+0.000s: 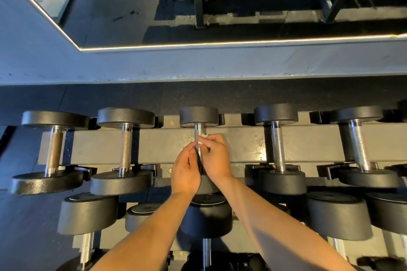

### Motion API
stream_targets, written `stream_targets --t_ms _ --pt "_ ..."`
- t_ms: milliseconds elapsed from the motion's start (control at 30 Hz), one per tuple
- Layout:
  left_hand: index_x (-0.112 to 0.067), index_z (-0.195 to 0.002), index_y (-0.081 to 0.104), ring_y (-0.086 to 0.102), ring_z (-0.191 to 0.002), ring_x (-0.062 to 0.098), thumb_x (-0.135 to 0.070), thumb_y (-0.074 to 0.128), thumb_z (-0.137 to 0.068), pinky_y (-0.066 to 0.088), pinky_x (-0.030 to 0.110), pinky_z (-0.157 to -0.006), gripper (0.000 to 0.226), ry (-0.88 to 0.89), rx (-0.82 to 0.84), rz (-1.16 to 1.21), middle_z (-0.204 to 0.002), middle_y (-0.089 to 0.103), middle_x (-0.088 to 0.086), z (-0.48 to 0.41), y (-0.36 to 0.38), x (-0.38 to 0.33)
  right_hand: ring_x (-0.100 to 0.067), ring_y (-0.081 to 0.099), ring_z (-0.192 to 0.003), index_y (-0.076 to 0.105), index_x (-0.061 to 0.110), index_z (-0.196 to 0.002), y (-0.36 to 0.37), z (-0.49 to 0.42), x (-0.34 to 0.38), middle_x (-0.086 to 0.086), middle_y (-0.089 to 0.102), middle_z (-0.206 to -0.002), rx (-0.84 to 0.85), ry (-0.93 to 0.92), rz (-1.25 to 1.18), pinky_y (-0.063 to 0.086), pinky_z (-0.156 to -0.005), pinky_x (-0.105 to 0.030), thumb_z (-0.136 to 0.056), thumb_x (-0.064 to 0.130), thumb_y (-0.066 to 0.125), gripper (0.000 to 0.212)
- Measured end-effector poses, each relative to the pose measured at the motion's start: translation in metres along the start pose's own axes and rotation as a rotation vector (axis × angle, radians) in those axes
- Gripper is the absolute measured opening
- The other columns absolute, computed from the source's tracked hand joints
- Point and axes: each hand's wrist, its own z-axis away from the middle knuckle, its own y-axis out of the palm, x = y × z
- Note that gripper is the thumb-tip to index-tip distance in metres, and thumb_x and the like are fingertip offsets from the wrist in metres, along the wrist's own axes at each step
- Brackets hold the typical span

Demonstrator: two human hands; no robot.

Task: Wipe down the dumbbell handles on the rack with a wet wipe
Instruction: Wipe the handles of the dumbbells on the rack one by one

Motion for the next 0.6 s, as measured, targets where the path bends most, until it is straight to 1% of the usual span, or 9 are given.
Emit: stream_targets --t_ms 100,200,300,367,433,500,600 --pt "-0.046 -0.134 0.052 0.050 -0.112 -0.019 -0.037 0.034 -0.110 0.038 0.011 -0.094 0.031 0.006 0.011 0.000 -0.118 0.058 -0.031 0.000 0.000 -0.002 0.004 0.057 -0.097 0.069 0.015 -0.117 0.002 -0.017 0.008 0.011 0.051 -0.108 -0.052 0.020 -0.074 0.048 -0.083 -0.009 -0.098 0.009 0.060 0.022" --pt "-0.047 -0.132 0.050 0.049 -0.110 -0.022 -0.037 0.034 -0.110 0.036 0.006 -0.092 0.030 -0.003 0.009 0.001 -0.117 0.057 -0.032 0.000 -0.001 -0.001 0.000 0.055 -0.100 0.070 0.018 -0.118 0.008 -0.023 0.008 0.012 0.050 -0.109 -0.054 0.002 -0.002 0.048 -0.085 -0.009 -0.097 0.008 0.061 0.025" --pt "-0.043 -0.134 0.055 0.053 -0.116 -0.011 -0.038 0.033 -0.110 0.040 0.015 -0.096 0.033 -0.004 -0.016 0.014 -0.124 0.060 -0.025 -0.001 0.000 0.002 -0.001 0.056 -0.096 0.070 0.017 -0.121 0.004 -0.008 -0.001 0.014 0.049 -0.103 -0.031 -0.027 0.047 0.045 -0.089 -0.008 -0.096 0.004 0.062 0.030" --pt "-0.043 -0.133 0.056 0.055 -0.113 -0.009 -0.039 0.033 -0.110 0.043 0.018 -0.093 0.033 -0.015 -0.021 0.024 -0.121 0.061 -0.025 -0.001 0.001 0.003 -0.004 0.056 -0.091 0.069 0.020 -0.124 -0.001 0.006 -0.008 0.012 0.048 -0.098 0.008 -0.020 0.097 0.047 -0.088 -0.012 -0.097 0.007 0.062 0.032" --pt "-0.045 -0.129 0.057 0.056 -0.110 -0.009 -0.039 0.034 -0.109 0.047 0.022 -0.093 0.031 -0.024 -0.025 0.032 -0.116 0.062 -0.026 0.000 0.001 0.002 -0.005 0.057 -0.091 0.068 0.024 -0.127 -0.005 0.021 -0.013 0.011 0.049 -0.098 0.036 -0.008 0.136 0.050 -0.089 -0.015 -0.097 0.008 0.062 0.034" --pt "-0.045 -0.125 0.060 0.059 -0.110 -0.006 -0.037 0.037 -0.109 0.049 0.027 -0.097 0.029 -0.036 -0.010 0.064 -0.116 0.065 -0.024 -0.001 -0.001 0.001 -0.001 0.058 -0.095 0.067 0.024 -0.128 -0.008 0.027 -0.013 0.010 0.053 -0.103 0.051 0.014 0.122 0.048 -0.093 -0.013 -0.097 0.011 0.062 0.034" --pt "-0.044 -0.123 0.061 0.060 -0.112 -0.002 -0.034 0.038 -0.109 0.047 0.029 -0.102 0.028 -0.089 0.076 0.107 -0.118 0.066 -0.019 0.003 -0.008 0.007 0.002 0.057 -0.107 0.064 0.024 -0.133 -0.013 0.015 -0.004 0.008 0.059 -0.117 0.062 0.066 0.024 0.045 -0.097 -0.012 -0.101 0.026 0.057 0.033"
